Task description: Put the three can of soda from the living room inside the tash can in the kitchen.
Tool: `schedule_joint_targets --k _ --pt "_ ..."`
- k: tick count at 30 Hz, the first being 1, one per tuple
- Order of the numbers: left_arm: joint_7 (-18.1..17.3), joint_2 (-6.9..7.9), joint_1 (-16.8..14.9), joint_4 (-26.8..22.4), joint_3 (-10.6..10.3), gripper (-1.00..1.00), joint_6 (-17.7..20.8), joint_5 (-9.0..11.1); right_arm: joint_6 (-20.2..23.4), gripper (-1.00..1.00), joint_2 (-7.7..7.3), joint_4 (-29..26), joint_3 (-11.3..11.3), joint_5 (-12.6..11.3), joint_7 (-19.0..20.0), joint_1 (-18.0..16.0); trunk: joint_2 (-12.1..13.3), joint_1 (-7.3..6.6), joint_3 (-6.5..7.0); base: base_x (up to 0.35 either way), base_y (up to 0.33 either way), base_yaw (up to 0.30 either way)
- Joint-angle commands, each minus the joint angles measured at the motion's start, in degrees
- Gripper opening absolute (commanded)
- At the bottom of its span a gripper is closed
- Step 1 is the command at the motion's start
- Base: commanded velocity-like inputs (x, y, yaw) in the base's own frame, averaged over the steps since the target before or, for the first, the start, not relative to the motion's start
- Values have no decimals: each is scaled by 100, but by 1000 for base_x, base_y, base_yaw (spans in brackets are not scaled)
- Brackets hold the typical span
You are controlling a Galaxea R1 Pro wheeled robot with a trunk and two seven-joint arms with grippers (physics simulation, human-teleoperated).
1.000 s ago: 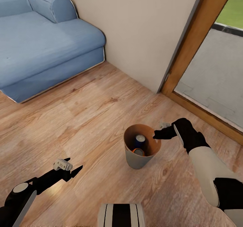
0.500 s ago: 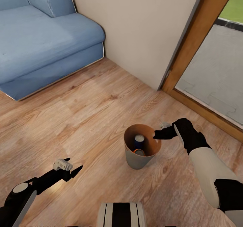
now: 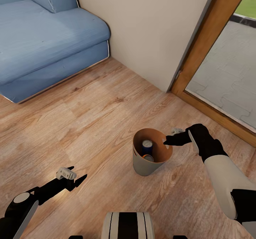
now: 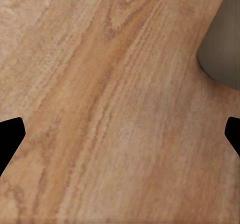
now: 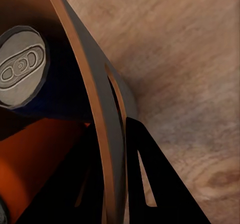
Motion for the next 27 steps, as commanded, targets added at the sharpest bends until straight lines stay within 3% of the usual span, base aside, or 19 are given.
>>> schedule_joint_targets --k 1,6,7,27 --pt "-1 -1 -5 2 -5 100 0 0 0 -100 256 214 -22 65 -296 7 1 4 -2 0 0 0" --pt "-1 -1 -5 2 -5 100 0 0 -43 -100 251 212 -21 67 -296 25 1 4 -2 0 0 0" --pt "-1 -1 -5 2 -5 100 0 0 -67 100 250 213 -21 69 -296 25 1 4 -2 0 0 0" --pt "-1 -1 -5 2 -5 100 0 -7 -172 100 213 214 -22 65 -296 27 1 4 -2 0 0 0"
